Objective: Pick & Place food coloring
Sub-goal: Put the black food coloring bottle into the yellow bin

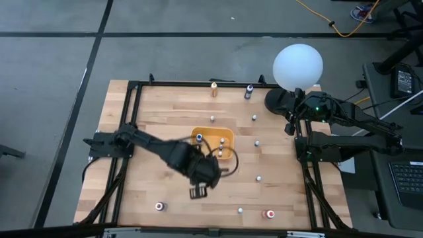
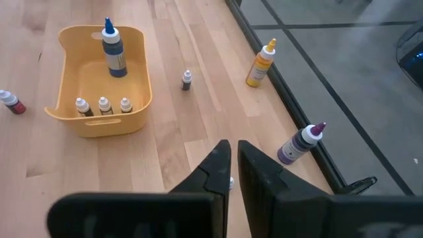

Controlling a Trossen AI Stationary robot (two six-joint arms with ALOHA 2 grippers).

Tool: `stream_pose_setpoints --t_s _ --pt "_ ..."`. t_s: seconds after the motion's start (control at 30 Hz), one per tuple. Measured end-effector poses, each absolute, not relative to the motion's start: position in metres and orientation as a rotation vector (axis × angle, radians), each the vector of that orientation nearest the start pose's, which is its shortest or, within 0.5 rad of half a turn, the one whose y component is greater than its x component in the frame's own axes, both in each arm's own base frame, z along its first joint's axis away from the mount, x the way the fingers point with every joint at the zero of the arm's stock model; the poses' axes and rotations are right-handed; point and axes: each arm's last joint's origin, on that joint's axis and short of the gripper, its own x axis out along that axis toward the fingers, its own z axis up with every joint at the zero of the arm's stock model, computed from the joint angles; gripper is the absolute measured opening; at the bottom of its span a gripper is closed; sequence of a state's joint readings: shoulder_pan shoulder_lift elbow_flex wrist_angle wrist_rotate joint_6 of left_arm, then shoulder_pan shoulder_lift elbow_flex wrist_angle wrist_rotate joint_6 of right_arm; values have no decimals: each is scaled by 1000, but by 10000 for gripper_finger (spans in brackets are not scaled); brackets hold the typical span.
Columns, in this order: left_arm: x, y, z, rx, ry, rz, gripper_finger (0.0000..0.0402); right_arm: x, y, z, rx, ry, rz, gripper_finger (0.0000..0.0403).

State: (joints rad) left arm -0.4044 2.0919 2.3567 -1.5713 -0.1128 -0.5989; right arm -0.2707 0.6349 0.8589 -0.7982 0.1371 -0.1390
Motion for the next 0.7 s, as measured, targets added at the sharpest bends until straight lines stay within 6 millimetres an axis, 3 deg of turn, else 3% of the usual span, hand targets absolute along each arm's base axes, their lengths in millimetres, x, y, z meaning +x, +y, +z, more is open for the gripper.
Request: stream_pose_setpoints --t_s 0.3,0.57,0.7 --pt "373 -104 375 -179 1245 162 57 109 -34 321 -91 601 -349 34" --pt "382 -70 374 -89 1253 133 58 109 -34 321 -92 602 -348 34" --pt "387 -43 369 -3 1280 101 58 109 -34 321 -89 602 -349 34"
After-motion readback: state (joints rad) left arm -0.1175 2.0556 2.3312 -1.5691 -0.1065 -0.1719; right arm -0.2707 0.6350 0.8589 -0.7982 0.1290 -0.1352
